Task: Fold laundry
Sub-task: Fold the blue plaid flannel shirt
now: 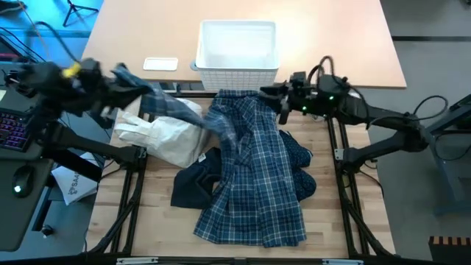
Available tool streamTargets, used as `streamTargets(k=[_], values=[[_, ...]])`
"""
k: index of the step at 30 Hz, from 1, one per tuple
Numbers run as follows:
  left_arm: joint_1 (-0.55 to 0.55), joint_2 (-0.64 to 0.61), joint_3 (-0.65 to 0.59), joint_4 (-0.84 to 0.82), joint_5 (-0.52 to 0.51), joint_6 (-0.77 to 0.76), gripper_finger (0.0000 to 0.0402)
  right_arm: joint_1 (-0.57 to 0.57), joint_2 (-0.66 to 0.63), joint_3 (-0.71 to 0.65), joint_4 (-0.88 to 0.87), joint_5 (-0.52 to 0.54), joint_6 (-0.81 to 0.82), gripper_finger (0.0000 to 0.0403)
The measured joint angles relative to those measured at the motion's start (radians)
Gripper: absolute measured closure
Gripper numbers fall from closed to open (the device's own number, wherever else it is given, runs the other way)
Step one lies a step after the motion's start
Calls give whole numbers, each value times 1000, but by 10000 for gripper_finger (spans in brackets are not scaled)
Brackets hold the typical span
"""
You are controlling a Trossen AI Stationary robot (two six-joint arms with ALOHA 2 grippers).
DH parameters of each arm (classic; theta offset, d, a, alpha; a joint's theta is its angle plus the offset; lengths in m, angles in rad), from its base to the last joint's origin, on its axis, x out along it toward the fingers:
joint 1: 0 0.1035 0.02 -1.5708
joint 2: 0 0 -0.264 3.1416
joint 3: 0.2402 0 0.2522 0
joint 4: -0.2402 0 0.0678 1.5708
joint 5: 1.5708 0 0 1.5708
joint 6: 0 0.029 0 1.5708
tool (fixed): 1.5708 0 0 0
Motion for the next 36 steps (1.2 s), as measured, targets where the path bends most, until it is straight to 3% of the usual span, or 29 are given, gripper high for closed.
streamTargets(k=[9,13,18,22,27,31,33,36], values=[[-2,-105,3,-40,-25,151,401,95,104,0,-37,12,83,192],[-1,-127,5,-35,-106,198,401,105,155,1,-153,87,242,201],[-1,-108,3,-42,-108,229,401,92,294,1,-299,203,348,217],[-1,-84,4,-38,-121,247,401,58,454,1,-282,247,410,237],[0,-19,4,20,-136,295,401,15,673,1,-100,104,470,275],[0,39,3,138,-136,375,401,-21,814,0,202,-143,535,300],[0,69,3,231,-130,422,401,-38,857,0,387,-257,561,308],[12,104,29,347,-83,472,401,-53,859,0,562,-311,600,317]])
